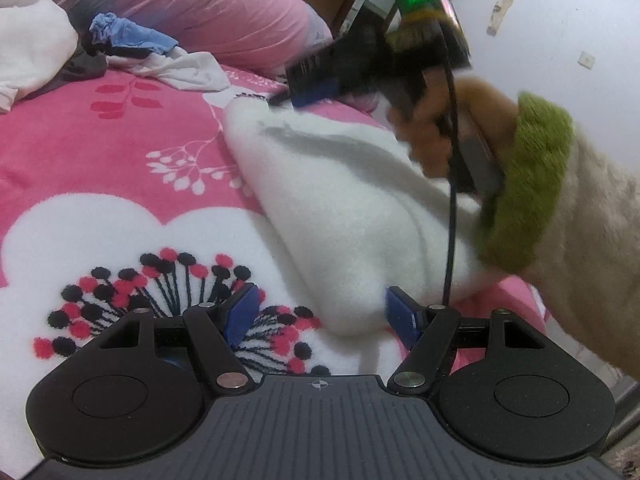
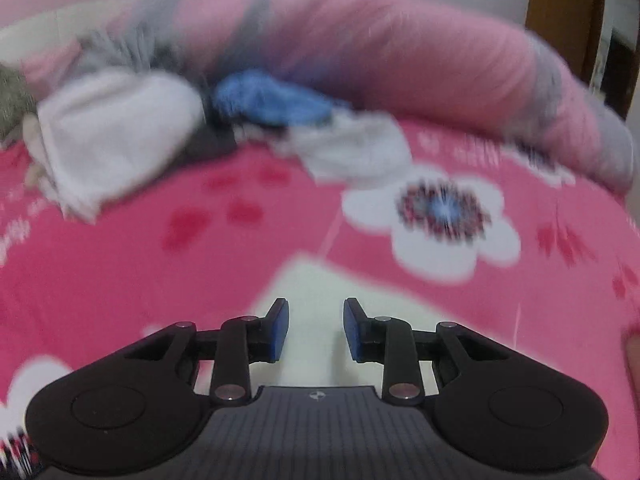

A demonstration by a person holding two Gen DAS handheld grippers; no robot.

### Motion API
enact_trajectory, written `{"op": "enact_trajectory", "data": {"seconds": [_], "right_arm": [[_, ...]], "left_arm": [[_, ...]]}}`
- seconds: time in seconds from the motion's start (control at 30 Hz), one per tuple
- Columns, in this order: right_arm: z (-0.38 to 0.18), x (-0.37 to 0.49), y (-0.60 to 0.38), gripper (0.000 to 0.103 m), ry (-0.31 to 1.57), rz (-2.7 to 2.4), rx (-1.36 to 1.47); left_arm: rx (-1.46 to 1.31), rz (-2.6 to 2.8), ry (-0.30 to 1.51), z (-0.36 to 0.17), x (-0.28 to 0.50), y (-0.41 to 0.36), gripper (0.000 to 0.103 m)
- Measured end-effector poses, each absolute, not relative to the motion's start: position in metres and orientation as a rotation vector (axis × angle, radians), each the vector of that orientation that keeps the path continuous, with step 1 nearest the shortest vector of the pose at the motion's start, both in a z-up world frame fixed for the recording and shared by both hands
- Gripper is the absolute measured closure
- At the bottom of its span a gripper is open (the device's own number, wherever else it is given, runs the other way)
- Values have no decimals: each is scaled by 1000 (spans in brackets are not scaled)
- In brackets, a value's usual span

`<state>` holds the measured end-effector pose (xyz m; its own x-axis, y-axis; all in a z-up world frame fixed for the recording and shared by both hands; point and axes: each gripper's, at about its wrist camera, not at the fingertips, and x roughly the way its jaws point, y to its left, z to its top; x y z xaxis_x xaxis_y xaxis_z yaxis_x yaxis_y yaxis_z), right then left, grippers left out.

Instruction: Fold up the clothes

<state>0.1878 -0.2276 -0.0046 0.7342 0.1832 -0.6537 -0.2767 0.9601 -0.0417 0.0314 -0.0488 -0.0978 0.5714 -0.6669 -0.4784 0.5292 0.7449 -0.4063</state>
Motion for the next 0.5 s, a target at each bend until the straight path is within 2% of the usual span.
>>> {"op": "enact_trajectory", "data": {"seconds": [0.13,0.3,0.5], "right_arm": [[-58,224,-228,69,823,200,-163],[-19,194,-244,69,705,170,-145],[36,94,-327,69,495,8,-88]], "left_arm": [[-218,-706,662,-98,32,-50,33],[-167,-715,679,-87,30,-47,33],[-135,-713,581,-41,30,-32,35]]}}
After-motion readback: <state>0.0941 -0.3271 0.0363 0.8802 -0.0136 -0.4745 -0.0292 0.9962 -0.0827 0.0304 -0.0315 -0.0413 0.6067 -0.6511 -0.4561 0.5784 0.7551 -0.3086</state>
